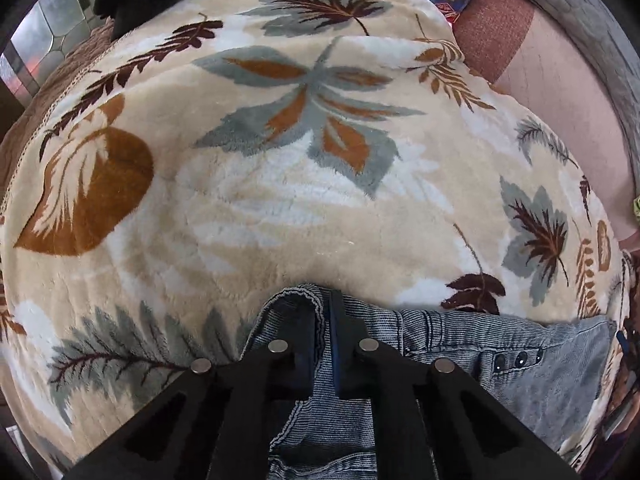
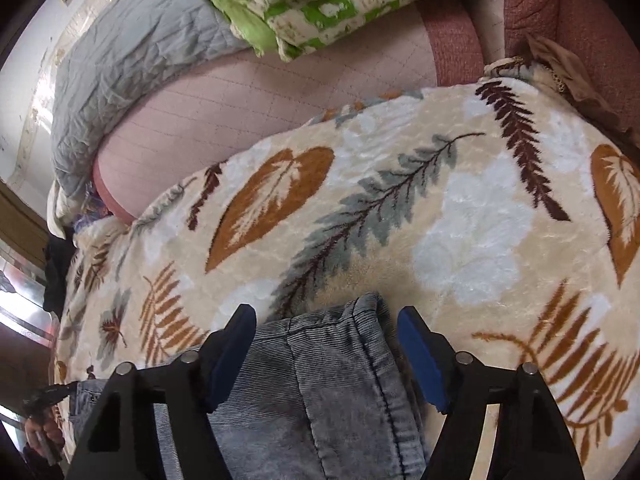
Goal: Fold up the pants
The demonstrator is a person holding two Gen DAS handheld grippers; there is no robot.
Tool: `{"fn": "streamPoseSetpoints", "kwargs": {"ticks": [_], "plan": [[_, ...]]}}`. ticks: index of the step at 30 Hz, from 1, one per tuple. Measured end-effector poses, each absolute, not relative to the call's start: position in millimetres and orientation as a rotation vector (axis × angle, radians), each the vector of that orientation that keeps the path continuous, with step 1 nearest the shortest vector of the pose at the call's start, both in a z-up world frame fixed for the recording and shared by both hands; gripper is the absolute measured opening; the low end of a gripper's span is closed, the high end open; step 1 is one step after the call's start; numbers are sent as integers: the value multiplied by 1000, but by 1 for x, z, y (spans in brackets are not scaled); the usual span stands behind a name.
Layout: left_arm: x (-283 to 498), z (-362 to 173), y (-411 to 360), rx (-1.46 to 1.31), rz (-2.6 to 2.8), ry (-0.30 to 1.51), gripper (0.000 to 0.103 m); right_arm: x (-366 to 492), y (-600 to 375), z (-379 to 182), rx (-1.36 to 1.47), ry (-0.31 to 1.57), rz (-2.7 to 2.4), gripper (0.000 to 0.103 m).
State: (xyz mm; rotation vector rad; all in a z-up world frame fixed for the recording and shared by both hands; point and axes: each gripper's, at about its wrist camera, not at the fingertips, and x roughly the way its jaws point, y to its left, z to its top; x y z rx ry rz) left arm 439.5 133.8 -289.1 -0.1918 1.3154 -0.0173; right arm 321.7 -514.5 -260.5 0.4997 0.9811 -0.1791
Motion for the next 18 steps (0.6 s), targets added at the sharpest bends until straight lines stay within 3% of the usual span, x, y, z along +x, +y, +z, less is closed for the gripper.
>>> {"fn": "streamPoseSetpoints", "kwargs": {"ticks": [2, 3, 5, 6, 18], "plan": [[439, -289, 132, -177, -12, 1308, 5, 329, -513, -269, 462, 1012, -211, 71], [438, -288, 131, -165, -9, 1302, 5, 333, -512, -275, 445, 1036, -223, 54], [434, -283, 130, -149, 2, 1281, 3, 340, -506, -287, 382, 1092, -247, 38], [432, -280, 130, -145, 4, 1269, 3, 340, -501, -285, 337, 1085, -254, 21], [353, -153, 136, -139, -114, 976, 3, 216, -499, -154, 408, 755, -185, 18]]}}
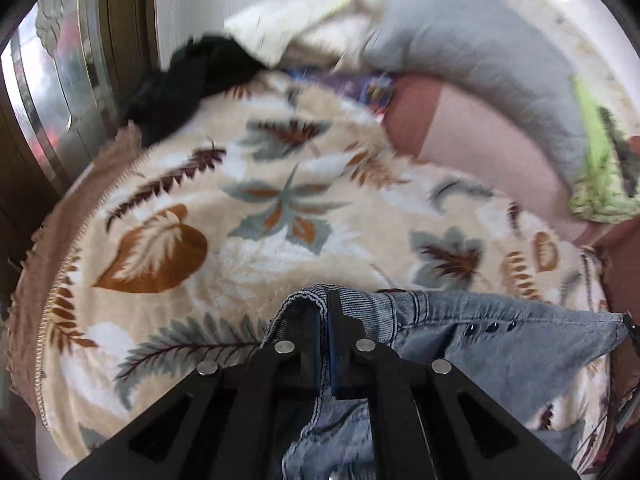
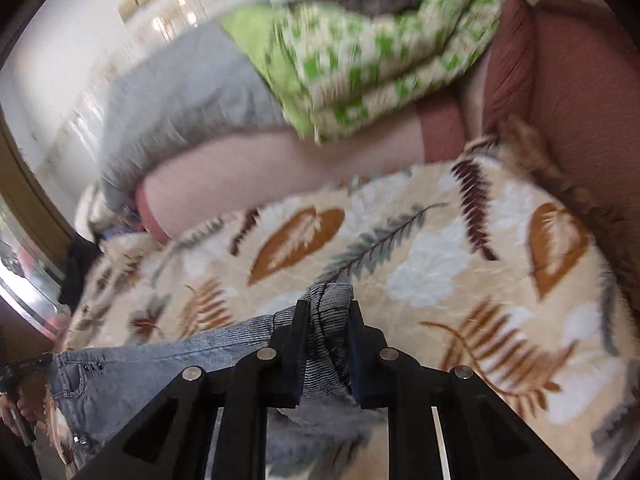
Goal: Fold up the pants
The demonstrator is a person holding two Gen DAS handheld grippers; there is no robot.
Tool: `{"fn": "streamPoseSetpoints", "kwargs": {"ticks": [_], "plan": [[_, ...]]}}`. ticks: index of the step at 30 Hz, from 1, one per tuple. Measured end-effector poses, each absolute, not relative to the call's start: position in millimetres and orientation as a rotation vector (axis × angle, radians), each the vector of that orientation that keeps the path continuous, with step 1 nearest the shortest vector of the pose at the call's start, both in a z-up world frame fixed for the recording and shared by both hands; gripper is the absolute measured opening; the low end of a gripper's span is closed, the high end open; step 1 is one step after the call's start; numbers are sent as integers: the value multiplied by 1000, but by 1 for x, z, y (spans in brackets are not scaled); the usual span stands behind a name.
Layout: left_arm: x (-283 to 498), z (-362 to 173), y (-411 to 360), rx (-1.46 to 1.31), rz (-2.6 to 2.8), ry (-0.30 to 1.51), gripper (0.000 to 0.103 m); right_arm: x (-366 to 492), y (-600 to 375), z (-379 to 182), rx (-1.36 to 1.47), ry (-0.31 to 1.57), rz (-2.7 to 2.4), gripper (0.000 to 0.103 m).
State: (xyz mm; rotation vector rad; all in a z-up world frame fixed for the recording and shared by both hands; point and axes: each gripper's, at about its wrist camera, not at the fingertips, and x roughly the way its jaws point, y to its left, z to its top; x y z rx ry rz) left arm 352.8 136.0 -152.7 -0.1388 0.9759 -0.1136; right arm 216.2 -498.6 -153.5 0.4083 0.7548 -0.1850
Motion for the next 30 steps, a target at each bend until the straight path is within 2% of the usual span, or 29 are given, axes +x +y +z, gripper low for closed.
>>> {"fn": "streamPoseSetpoints", "kwargs": {"ticks": [4, 8, 16, 19, 20, 21, 22, 26, 30], "plan": [[292, -126, 151, -169, -152, 904, 3, 153, -496, -132, 468, 688, -166, 18], [229, -125, 168, -185, -173, 892, 3, 93, -492, -133, 496, 687, -158, 18], [116, -178, 194, -146, -131, 969, 3, -34, -469, -172, 542, 759, -85, 18], [93, -221, 195, -95, -82, 1067, 4, -67, -453, -202, 498, 887, -31, 29], [87, -230, 196, -88, -64, 1090, 6, -78, -447, -213, 470, 937, -20, 43], [82, -237, 200, -88, -51, 1110, 7, -86, -443, -220, 449, 973, -16, 64], [75, -241, 203, -96, -48, 1121, 8, -96, -441, -226, 434, 1009, -19, 72], [56, -223, 210, -23, 0, 1085, 8, -126, -448, -220, 427, 990, 21, 74], [45, -185, 211, -15, 8, 984, 8, -132, -463, -194, 492, 881, 72, 74]]}}
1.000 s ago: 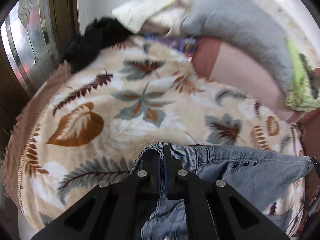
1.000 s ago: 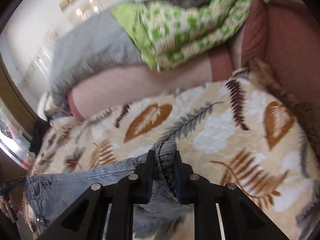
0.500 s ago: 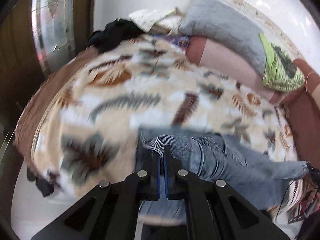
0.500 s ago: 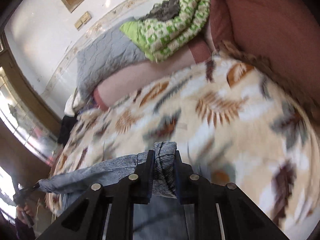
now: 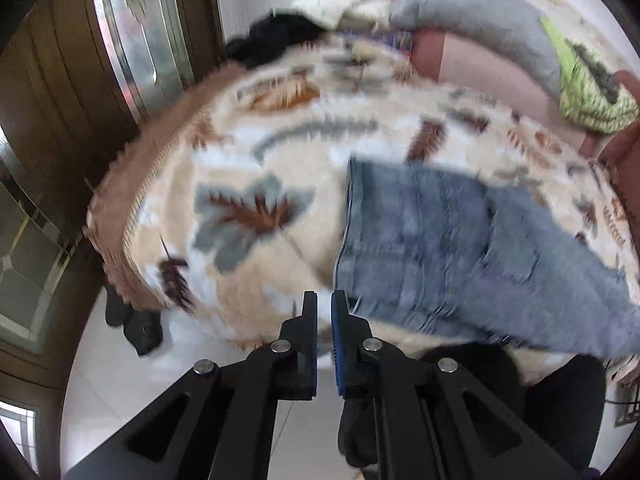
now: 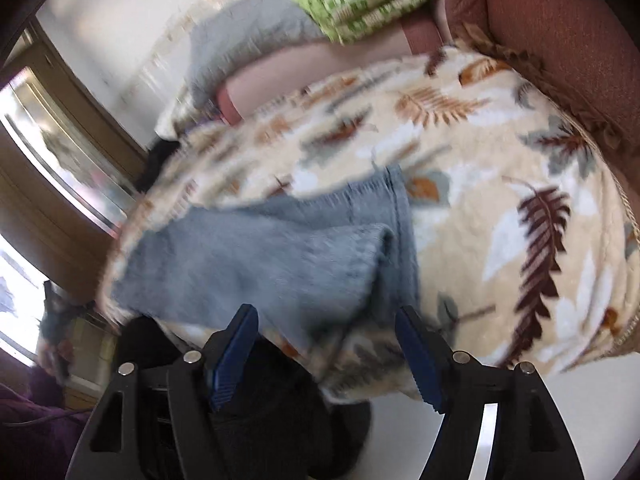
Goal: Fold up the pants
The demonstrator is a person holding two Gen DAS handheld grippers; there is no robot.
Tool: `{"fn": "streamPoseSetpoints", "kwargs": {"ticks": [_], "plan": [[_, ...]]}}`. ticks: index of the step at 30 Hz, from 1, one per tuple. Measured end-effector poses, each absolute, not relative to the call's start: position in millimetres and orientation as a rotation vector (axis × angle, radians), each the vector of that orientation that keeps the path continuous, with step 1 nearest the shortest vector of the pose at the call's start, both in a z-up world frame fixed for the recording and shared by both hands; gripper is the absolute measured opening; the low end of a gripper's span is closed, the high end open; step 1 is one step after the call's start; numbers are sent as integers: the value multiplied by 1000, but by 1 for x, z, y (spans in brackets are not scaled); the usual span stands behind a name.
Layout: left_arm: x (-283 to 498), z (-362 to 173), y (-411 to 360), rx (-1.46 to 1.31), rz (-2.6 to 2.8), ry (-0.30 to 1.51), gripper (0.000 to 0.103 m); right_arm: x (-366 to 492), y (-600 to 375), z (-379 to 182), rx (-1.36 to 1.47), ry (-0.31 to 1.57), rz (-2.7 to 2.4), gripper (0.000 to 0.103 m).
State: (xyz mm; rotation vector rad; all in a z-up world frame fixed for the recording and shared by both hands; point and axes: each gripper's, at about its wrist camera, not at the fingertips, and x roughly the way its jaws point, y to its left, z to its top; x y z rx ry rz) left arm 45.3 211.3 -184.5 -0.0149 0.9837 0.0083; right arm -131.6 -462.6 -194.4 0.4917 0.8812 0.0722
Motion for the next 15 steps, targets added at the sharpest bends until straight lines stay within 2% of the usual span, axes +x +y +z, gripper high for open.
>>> {"fn": "streamPoseSetpoints", "kwargs": {"ticks": [4, 6, 11, 15], "plan": [[40, -156, 178, 9, -91, 907, 8, -137, -488, -180, 705, 714, 125, 75], [42, -154, 149, 21, -173, 891, 8, -133, -496, -181, 794, 690, 87, 75], [69, -176, 68, 85, -301, 910, 8, -95, -510, -220, 935, 796, 18, 75], [82, -206, 15, 96, -368, 996, 8, -63, -522, -252, 1042, 868, -6, 75]]}}
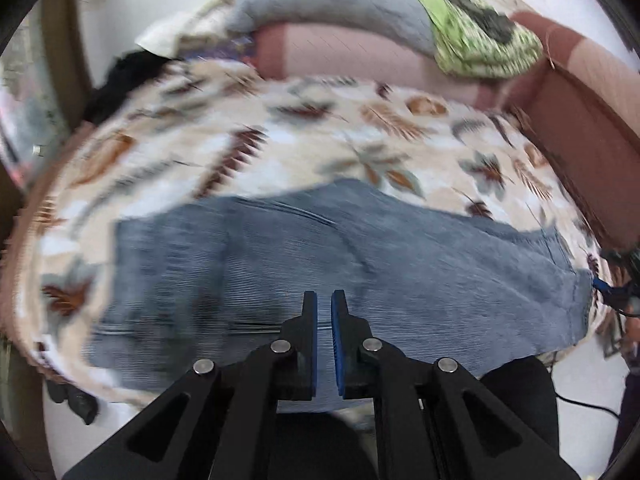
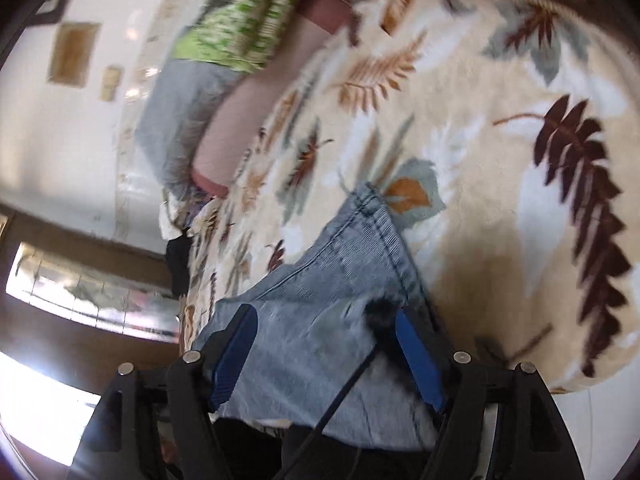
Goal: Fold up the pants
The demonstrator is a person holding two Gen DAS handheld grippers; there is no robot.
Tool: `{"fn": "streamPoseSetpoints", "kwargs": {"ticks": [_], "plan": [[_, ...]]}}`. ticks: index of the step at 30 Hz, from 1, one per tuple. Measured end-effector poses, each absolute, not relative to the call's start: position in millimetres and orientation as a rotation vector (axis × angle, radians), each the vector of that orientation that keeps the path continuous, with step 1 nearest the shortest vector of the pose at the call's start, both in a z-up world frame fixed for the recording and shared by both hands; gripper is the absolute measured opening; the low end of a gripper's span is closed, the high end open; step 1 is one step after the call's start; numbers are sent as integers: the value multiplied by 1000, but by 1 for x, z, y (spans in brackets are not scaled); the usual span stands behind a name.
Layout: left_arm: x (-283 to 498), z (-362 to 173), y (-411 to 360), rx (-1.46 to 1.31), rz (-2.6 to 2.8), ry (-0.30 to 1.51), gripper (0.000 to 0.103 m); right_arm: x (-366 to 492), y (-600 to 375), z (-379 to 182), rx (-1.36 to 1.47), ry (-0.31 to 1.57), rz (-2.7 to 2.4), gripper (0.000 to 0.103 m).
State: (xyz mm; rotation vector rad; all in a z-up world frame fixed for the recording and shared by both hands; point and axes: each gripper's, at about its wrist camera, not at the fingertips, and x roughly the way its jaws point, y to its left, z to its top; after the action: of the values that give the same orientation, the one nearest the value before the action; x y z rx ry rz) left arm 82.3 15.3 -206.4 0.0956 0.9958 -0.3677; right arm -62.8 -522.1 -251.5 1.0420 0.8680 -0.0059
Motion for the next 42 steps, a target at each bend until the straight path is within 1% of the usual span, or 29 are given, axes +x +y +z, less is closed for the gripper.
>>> {"fn": "streamPoseSetpoints", "kwargs": {"ticks": [1, 2, 5, 7, 8, 9, 11, 12, 13, 14, 17, 20, 22, 23, 25, 26, 27, 30, 33, 36, 38, 42], "plan": [[82, -213, 2, 113, -377, 1015, 8, -54, -524, -258, 1061, 895, -16, 75], [80, -219, -6, 125, -388, 1028, 8, -48, -526, -264, 1080, 912, -12, 72], [78, -241, -30, 178, -413, 1088, 8, -32, -522, -278, 1091, 1033, -23, 58], [75, -254, -39, 200, -414, 1123, 8, -27, -516, -280, 1045, 1087, -49, 44], [75, -259, -40, 201, -410, 1141, 8, -25, -514, -277, 996, 1106, -70, 27], [74, -262, -41, 198, -408, 1153, 8, -23, -511, -273, 964, 1116, -66, 13], [73, -266, -40, 196, -399, 1166, 8, -19, -505, -257, 892, 1100, -38, 13], [72, -267, -39, 198, -394, 1167, 8, -17, -501, -244, 834, 1076, -36, 10], [71, -267, -38, 200, -389, 1169, 8, -16, -500, -233, 793, 1048, -30, 10], [71, -267, -38, 200, -386, 1169, 8, -16, -498, -216, 755, 990, -22, 7], [72, -266, -40, 201, -372, 1156, 8, -16, -495, -186, 661, 854, -35, 7], [76, -270, -46, 212, -359, 1156, 8, -9, -500, -193, 660, 781, -74, 7], [78, -277, -50, 228, -343, 1164, 8, 1, -500, -214, 557, 799, -203, 7], [77, -278, -51, 226, -342, 1167, 8, 4, -501, -226, 548, 818, -239, 8], [74, -281, -50, 222, -345, 1175, 8, 0, -517, -251, 661, 903, -281, 9], [73, -281, -48, 222, -348, 1174, 8, -5, -522, -254, 717, 907, -285, 10], [72, -281, -47, 221, -349, 1173, 8, -15, -523, -250, 733, 871, -290, 10], [70, -282, -44, 219, -350, 1173, 8, -39, -508, -219, 622, 781, -259, 10], [70, -281, -43, 203, -336, 1161, 8, -40, -486, -201, 608, 821, -103, 10], [69, -281, -41, 178, -313, 1156, 8, -18, -446, -203, 545, 895, -22, 10], [67, -283, -41, 182, -306, 1160, 8, -2, -420, -216, 499, 944, 19, 10], [64, -283, -41, 209, -306, 1151, 8, 35, -389, -270, 463, 1095, -18, 11]]}}
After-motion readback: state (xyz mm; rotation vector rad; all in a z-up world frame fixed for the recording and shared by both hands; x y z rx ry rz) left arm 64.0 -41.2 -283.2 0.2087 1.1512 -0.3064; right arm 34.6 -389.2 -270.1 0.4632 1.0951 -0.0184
